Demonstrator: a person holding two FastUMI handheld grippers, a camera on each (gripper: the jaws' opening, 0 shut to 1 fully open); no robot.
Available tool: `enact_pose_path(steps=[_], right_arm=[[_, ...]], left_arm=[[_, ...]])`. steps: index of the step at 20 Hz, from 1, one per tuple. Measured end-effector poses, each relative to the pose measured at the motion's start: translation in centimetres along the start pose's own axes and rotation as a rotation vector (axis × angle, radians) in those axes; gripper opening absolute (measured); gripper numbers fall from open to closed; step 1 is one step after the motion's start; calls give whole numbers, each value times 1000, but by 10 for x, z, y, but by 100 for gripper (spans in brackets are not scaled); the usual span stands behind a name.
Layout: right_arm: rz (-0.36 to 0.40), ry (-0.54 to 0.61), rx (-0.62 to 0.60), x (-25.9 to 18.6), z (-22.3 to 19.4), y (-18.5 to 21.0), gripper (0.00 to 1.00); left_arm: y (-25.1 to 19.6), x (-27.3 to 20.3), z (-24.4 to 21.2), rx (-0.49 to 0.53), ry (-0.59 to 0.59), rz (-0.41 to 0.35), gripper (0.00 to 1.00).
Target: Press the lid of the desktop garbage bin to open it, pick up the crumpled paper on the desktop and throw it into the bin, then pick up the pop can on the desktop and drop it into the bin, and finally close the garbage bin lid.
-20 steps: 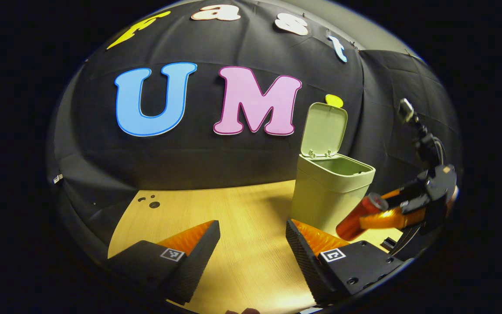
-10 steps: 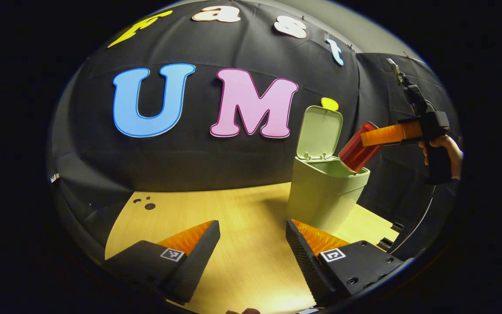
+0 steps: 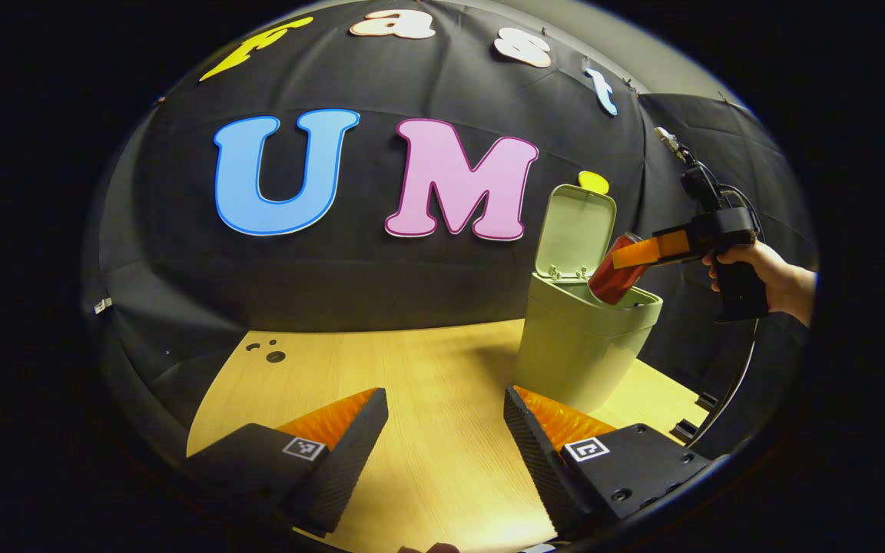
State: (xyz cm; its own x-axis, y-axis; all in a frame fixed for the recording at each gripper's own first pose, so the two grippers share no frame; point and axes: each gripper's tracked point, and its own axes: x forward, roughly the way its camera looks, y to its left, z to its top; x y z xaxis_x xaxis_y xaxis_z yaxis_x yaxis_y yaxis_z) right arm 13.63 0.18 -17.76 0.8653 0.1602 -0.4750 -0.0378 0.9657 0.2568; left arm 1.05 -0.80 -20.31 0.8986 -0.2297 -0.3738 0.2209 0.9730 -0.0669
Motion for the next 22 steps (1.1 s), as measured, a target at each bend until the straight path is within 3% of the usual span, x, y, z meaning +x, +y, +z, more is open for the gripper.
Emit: enact_pose_path(steps=[11, 22], right_arm=[[25, 134, -3, 30, -43, 4, 83], [39, 148, 24, 36, -51, 1, 84]], left_arm=[[15, 7, -14, -9, 26, 71, 97], [16, 16, -17, -12, 43, 88, 97]])
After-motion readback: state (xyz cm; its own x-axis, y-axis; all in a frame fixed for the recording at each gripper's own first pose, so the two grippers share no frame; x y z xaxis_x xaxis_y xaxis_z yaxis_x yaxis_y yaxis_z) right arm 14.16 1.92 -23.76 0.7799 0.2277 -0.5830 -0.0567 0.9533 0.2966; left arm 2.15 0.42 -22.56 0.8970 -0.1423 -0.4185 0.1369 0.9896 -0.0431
